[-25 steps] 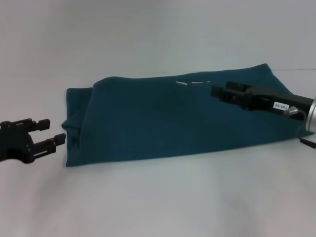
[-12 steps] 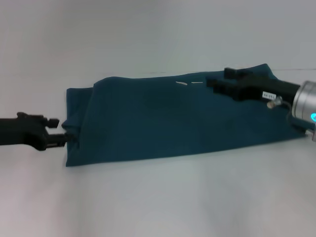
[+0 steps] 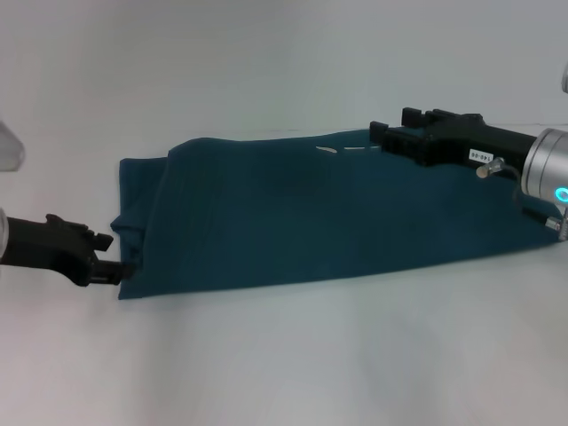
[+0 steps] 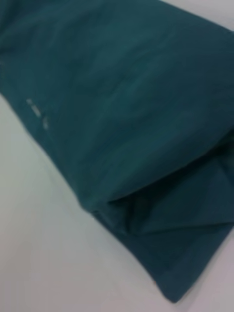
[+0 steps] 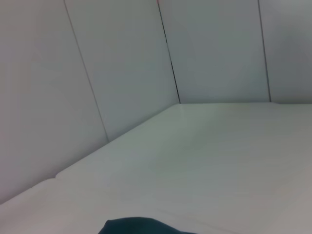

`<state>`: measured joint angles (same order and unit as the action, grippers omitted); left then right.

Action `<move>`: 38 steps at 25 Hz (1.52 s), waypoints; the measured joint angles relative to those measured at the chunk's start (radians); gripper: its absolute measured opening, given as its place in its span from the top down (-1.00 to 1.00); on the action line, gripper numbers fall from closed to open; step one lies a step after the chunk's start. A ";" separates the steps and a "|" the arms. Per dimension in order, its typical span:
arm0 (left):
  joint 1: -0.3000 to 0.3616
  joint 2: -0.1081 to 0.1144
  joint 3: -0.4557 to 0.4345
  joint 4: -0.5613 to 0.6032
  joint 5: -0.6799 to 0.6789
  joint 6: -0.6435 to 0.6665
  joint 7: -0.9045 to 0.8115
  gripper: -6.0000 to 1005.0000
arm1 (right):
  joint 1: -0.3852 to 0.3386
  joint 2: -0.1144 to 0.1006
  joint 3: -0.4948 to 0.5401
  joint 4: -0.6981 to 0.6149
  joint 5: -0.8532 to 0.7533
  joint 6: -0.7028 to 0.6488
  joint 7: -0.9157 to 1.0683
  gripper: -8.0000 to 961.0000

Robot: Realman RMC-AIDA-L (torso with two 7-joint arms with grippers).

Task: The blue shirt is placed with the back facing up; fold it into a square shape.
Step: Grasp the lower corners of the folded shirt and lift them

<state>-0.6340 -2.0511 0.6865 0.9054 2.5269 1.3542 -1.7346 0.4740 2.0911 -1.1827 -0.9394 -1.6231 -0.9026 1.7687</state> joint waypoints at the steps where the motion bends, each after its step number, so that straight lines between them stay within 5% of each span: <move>1: -0.003 0.000 0.013 0.000 0.012 -0.002 -0.004 -0.21 | 0.000 0.000 0.000 -0.004 0.000 -0.001 0.000 -0.43; 19: -0.049 -0.026 0.214 -0.019 0.131 -0.087 -0.088 -0.21 | 0.018 0.001 -0.006 0.001 -0.066 0.007 0.018 -0.43; 38: -0.073 -0.041 0.229 -0.068 0.171 -0.146 -0.094 -0.08 | 0.013 0.003 0.000 0.014 -0.066 0.008 0.018 -0.42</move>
<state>-0.7072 -2.0925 0.9158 0.8375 2.6979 1.2077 -1.8285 0.4873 2.0939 -1.1832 -0.9249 -1.6889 -0.8943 1.7866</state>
